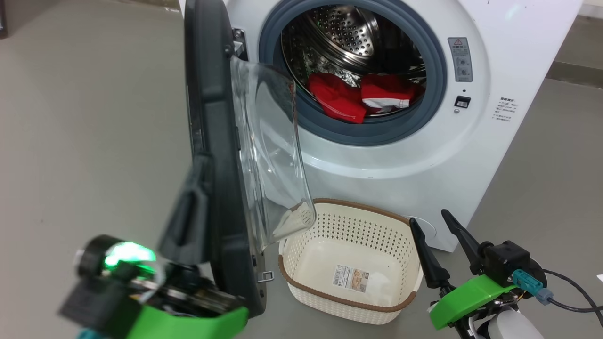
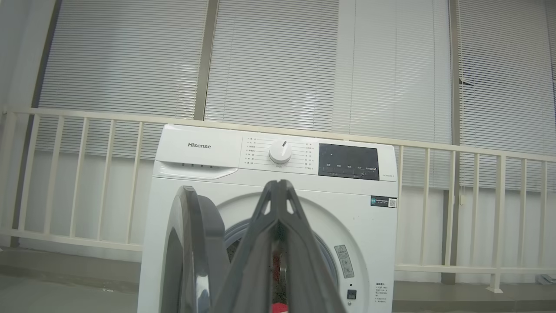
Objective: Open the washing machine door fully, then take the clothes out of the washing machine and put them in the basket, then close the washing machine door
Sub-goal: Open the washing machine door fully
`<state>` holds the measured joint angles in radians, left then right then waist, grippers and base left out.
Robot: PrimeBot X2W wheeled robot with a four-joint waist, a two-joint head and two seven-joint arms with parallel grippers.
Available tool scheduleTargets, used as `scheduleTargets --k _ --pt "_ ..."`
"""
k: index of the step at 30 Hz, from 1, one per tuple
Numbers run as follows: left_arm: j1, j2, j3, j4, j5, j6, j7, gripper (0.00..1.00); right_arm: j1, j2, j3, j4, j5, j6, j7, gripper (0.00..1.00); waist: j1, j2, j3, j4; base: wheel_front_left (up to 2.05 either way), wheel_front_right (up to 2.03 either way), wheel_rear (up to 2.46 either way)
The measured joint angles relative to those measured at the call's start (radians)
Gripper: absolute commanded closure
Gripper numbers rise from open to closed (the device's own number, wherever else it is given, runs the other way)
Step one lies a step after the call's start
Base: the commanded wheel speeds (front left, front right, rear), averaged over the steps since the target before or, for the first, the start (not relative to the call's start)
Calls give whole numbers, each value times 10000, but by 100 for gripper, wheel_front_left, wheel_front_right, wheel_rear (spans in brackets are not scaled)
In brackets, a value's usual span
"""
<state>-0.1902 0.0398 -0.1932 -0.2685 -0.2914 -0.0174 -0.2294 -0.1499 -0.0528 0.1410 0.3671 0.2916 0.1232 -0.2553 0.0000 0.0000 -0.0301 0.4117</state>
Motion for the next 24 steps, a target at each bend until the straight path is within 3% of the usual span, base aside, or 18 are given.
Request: scheduleTargets --k 11,20,24 --pt "87 40 -2084 1039 -353 142 1682 100 -28 0 -35 -8 52 0 0 0 0 0 176 -173 0 0 0" --pt "463 90 -2157 2775 -359 805 2033 100 -33 0 -84 -36 35 0 0 0 0 0 318 -198 0 0 0" --pt "462 109 -1889 3183 -468 886 1969 100 -32 0 -88 -31 35 0 0 0 0 0 300 -173 0 0 0"
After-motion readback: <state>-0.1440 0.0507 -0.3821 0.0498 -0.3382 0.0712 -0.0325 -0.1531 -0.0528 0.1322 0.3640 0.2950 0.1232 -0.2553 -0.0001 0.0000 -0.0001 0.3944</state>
